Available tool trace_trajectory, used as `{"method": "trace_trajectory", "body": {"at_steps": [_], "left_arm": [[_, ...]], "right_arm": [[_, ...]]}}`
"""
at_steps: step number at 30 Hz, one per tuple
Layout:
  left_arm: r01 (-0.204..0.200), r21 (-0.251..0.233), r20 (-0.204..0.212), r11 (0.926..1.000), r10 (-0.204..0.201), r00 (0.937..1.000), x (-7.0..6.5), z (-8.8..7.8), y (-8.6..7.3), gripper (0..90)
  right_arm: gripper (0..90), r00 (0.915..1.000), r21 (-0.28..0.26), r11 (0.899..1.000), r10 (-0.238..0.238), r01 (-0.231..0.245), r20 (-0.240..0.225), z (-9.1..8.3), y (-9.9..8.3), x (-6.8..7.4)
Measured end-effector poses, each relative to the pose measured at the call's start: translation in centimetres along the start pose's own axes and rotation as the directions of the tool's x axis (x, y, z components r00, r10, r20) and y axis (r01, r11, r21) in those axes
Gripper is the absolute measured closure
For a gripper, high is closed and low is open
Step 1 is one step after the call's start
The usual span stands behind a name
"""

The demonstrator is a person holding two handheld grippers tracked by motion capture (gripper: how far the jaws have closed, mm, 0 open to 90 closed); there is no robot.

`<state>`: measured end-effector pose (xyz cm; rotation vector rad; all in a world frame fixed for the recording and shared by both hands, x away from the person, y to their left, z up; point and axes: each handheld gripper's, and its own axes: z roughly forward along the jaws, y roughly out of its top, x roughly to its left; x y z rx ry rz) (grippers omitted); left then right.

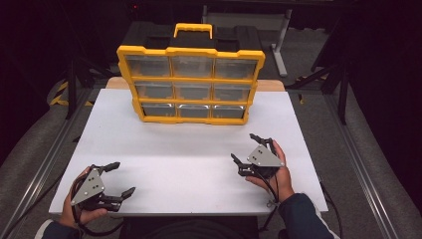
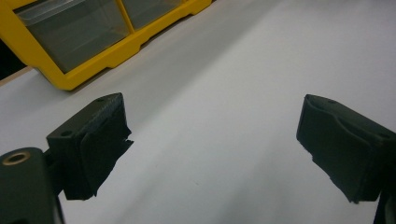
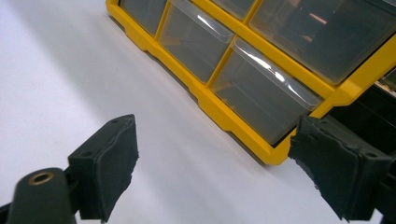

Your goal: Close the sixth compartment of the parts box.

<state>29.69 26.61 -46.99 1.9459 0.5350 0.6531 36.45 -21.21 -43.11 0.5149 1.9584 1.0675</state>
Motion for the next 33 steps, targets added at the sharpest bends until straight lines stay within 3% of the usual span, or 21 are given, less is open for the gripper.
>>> {"method": "trace_trajectory", "body": {"at_steps": [33], "left_arm": [[0.015, 0.004, -0.009, 0.9999, -0.015, 0.9998, 0.3, 0.6, 0.2, 9.9]], "right_arm": [[14.2, 0.9986, 0.069, 0.997, 0.044, -0.042, -0.029, -2.2, -3.8, 0.1]]}}
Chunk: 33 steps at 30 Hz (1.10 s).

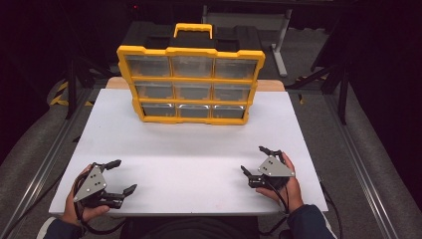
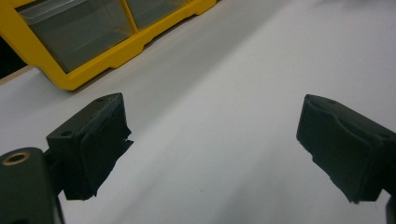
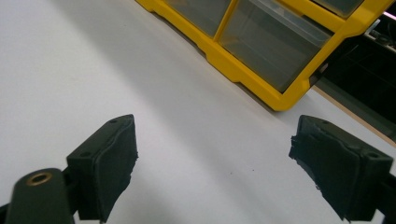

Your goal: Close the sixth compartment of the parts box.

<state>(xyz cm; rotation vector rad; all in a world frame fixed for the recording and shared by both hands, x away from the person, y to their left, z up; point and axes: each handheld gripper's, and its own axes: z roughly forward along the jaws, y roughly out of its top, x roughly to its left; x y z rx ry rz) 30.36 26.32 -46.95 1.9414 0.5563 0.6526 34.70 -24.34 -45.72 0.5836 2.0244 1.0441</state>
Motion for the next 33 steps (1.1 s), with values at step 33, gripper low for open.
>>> {"method": "trace_trajectory", "body": {"at_steps": [33], "left_arm": [[-0.004, -0.019, 0.009, 0.9998, 0.005, 1.0, 0.12, 0.14, 0.1, 9.7]], "right_arm": [[12.5, 0.9999, -0.012, 1.0, 0.012, -0.012, 0.006, -0.5, -0.14, 0.41]]}}
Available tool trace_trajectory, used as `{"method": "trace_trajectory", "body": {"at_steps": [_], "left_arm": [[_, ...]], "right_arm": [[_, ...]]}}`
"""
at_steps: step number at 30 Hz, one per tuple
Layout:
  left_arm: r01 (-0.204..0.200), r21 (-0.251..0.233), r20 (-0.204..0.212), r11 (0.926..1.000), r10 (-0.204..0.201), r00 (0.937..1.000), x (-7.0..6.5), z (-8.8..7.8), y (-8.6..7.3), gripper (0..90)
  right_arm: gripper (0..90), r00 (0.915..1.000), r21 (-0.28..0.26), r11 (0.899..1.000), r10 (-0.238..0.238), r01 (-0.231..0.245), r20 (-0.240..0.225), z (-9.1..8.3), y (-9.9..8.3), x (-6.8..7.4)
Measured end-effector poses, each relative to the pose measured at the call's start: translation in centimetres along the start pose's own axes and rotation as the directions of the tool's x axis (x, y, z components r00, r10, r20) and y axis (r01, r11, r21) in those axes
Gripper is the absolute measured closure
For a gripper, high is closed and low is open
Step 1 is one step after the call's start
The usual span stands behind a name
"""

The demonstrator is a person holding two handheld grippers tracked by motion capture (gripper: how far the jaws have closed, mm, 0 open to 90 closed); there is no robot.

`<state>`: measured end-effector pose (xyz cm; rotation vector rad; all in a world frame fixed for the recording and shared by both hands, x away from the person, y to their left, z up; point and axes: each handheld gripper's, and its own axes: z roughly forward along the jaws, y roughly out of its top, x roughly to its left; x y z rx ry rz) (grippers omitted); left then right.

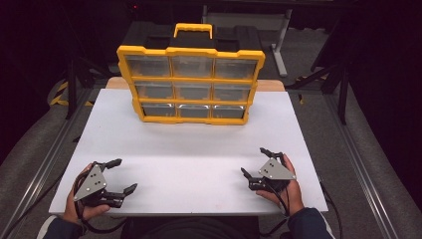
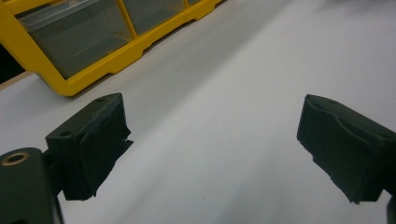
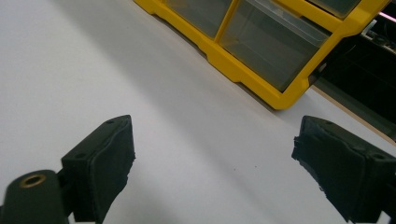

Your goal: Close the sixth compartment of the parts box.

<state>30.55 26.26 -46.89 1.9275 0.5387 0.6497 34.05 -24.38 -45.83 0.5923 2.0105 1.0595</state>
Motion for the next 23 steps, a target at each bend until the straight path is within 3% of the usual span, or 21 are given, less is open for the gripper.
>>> {"method": "trace_trajectory", "body": {"at_steps": [23], "left_arm": [[-0.002, 0.01, -0.01, 0.9999, 0.002, 0.9999, 0.24, 0.4, 0.1, 9.7]], "right_arm": [[12.6, 0.9998, -0.017, 1.0, 0.018, -0.018, 0.006, -0.01, -0.15, -0.24]]}}
